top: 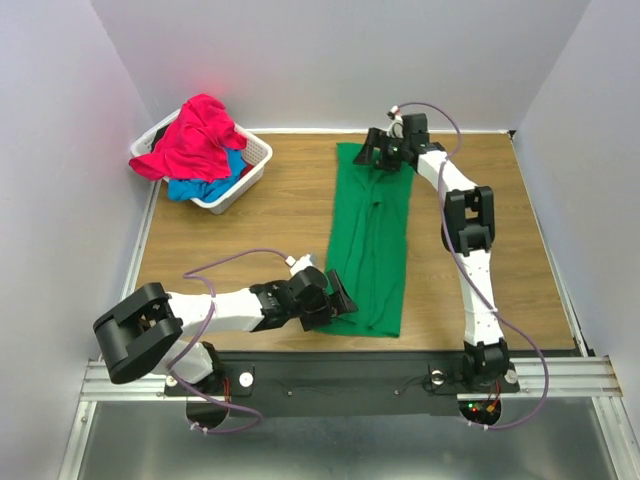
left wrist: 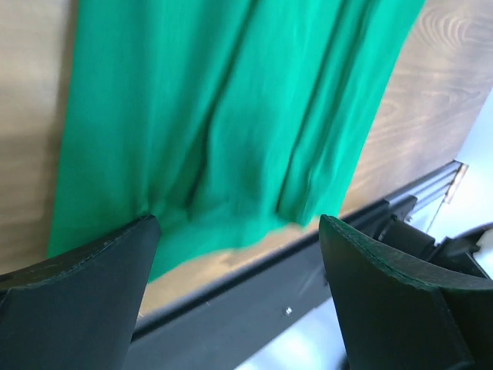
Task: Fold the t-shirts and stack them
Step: Fold the tshirt
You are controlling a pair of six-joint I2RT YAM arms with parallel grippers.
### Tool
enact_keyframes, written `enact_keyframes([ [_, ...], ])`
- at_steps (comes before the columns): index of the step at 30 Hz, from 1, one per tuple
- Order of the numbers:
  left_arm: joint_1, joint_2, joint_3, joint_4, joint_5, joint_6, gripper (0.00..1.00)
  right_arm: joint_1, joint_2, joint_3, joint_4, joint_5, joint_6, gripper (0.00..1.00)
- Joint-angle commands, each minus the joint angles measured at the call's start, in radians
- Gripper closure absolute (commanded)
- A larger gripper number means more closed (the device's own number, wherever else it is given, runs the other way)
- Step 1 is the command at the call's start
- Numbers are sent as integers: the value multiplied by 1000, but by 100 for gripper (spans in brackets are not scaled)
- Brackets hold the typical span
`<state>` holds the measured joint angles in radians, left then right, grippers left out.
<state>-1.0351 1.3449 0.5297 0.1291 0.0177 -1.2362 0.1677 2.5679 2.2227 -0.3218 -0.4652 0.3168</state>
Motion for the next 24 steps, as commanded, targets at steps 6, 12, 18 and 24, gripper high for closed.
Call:
enact_keyframes([
  [6, -100, -27, 180, -379, -163, -5, 2, 7, 137, 236, -14, -84, -39, 0],
  [12, -103, -131, 251, -575, -315, -37, 2, 27, -119, 70, -16, -1, -116, 0],
  [18, -83, -251, 162, -717, -384, -138, 2, 117, -466, -242, -40, 282, -124, 0],
  [24, 162, -312, 7, -525, -290, 90, 1, 365, -798, -748, -143, 712, 88, 0],
])
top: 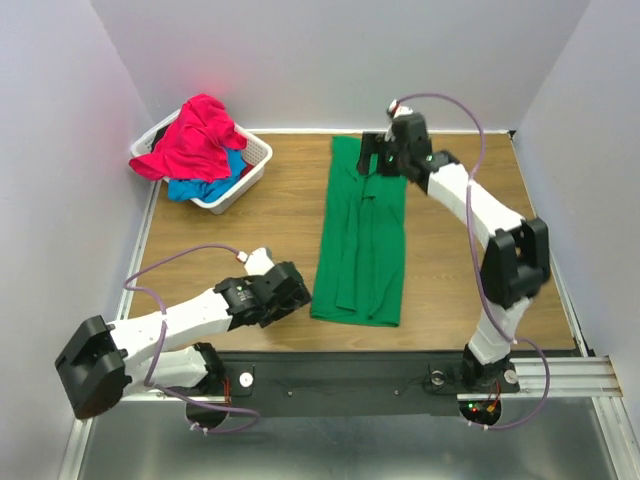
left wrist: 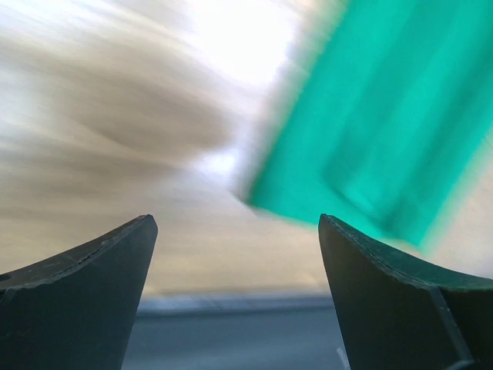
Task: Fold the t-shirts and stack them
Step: Fold the tshirt
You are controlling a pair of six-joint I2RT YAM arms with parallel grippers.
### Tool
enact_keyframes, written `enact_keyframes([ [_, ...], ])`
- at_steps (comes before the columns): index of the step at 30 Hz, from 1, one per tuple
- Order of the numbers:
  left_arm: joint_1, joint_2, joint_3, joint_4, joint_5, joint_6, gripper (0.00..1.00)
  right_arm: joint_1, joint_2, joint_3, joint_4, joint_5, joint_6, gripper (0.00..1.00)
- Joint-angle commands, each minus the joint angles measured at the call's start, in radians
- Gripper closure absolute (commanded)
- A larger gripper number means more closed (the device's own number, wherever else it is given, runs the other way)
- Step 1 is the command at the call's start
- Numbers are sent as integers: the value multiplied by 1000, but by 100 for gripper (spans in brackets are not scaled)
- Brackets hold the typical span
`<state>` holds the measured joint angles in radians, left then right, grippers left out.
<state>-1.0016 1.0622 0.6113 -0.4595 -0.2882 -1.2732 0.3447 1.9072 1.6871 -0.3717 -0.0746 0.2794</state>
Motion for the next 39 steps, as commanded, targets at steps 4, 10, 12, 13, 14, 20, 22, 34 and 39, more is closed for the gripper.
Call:
enact_keyframes([
  [4, 159, -71, -111, 171, 93, 184, 2, 359, -227, -411, -122, 459, 234, 0],
  [10, 159, -71, -225, 436, 233, 190, 1, 514, -174, -461, -179, 553, 334, 0],
  [12, 159, -27, -223, 444, 228, 189, 2, 551, -146, -454, -190, 558, 362, 0],
  [13, 159, -12, -222, 443, 225, 183, 2, 559, -136, -454, -197, 561, 374, 0],
  [14, 159, 4, -217, 444, 228, 181, 4, 563, -116, -454, -200, 555, 383, 0],
  [20, 120, 102, -191, 496, 228, 186, 28, 582, -92, -469, -214, 550, 440, 0],
  [22, 112, 139, -185, 499, 212, 178, 39, 585, -97, -484, -214, 539, 458, 0],
  [34, 64, 271, -176, 484, 150, 101, 100, 599, -112, -544, -222, 556, 486, 0],
  [39, 44, 229, -199, 467, 124, 78, 100, 597, -187, -578, -249, 602, 512, 0],
])
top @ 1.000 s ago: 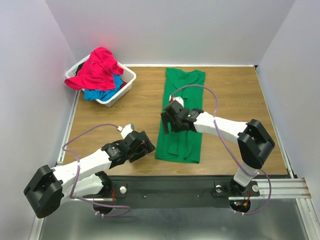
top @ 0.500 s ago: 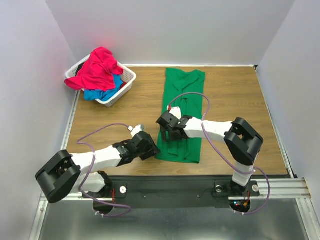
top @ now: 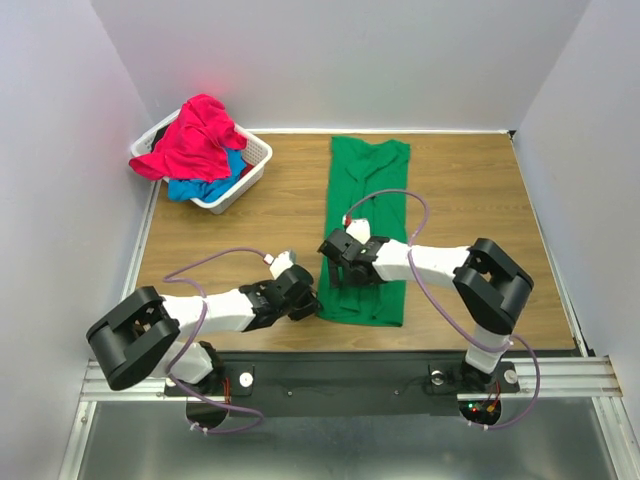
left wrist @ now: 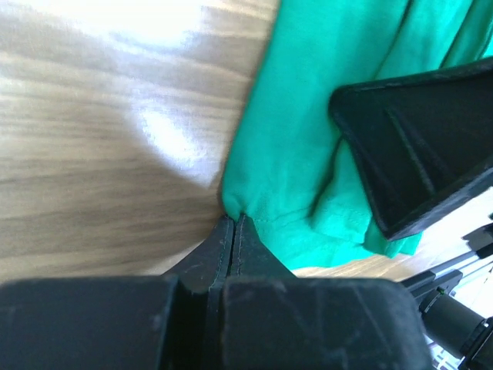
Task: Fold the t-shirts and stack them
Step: Fold the tshirt
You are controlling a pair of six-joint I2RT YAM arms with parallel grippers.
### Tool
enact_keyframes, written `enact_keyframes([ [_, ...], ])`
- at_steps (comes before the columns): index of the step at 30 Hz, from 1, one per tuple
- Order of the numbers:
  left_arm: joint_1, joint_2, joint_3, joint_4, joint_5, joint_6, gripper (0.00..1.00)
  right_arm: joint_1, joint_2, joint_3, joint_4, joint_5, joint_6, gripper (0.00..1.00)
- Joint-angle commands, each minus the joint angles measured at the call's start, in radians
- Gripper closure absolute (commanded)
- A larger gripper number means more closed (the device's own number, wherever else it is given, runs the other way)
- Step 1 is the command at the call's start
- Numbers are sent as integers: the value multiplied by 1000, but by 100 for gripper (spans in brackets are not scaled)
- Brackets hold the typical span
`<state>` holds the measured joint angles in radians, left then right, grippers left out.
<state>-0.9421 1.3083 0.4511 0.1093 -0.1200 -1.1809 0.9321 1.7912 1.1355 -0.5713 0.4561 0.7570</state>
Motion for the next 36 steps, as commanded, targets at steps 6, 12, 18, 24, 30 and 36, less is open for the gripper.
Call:
enact_keyframes([
  [6, -18, -38, -58, -108, -55, -33, 100, 11, -174, -129, -101, 110, 79, 0],
  [12, -26, -46, -54, -108, -55, -31, 100, 10, -291, -236, -162, 144, 160, 0],
  [18, -69, -47, -32, -108, -53, -29, 100, 8, -465, -281, -173, 90, 212, 0],
  [24, -130, -49, -26, -132, -46, -69, 100, 10, -659, -353, -171, 18, 269, 0],
  [30, -173, -84, -61, -154, -35, -132, 100, 8, -822, -509, -174, -83, 413, 0],
  [36, -196, -118, -81, -175, -44, -175, 100, 7, -932, -628, -173, -105, 493, 10],
])
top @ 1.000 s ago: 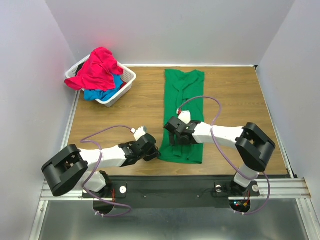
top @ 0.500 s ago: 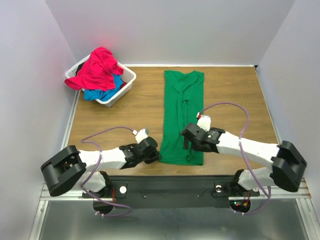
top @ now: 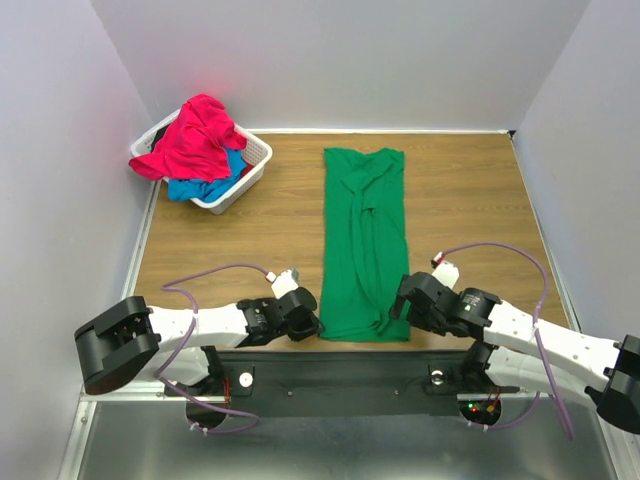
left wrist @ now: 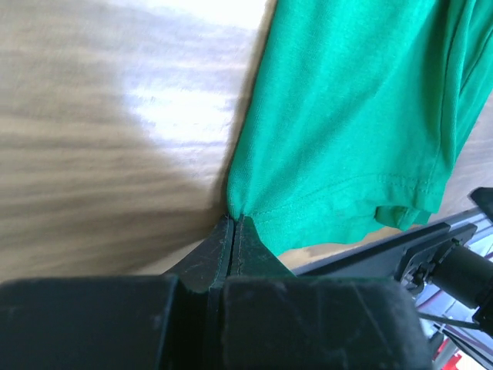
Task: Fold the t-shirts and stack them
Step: Fold the tshirt
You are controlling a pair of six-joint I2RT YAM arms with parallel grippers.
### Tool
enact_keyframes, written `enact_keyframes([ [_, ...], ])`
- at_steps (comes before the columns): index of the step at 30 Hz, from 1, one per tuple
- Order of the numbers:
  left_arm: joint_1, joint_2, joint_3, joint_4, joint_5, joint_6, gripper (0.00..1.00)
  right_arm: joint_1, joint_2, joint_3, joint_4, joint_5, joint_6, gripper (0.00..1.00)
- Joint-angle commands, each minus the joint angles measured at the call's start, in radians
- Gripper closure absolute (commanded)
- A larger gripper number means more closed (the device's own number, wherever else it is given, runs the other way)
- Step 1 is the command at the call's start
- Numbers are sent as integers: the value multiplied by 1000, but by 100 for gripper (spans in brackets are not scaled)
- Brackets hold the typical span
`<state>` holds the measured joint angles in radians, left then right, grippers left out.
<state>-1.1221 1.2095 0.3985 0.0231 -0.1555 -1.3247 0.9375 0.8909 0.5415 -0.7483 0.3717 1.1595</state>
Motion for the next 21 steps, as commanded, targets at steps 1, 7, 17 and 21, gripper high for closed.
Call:
enact_keyframes([
  [1, -16, -21, -32, -89, -10, -33, 100, 1, -33, -43, 4, -30, 101, 13],
  [7, -27, -7, -20, -92, -9, -38, 100, 1, 14, -87, 7, -146, 111, 28],
  [17, -51, -18, -1, -91, -6, -51, 100, 1, -23, -121, 75, -192, 114, 94],
  [21, -51, -74, 14, -101, -27, -44, 100, 1, -32, -71, 70, -163, 80, 100],
])
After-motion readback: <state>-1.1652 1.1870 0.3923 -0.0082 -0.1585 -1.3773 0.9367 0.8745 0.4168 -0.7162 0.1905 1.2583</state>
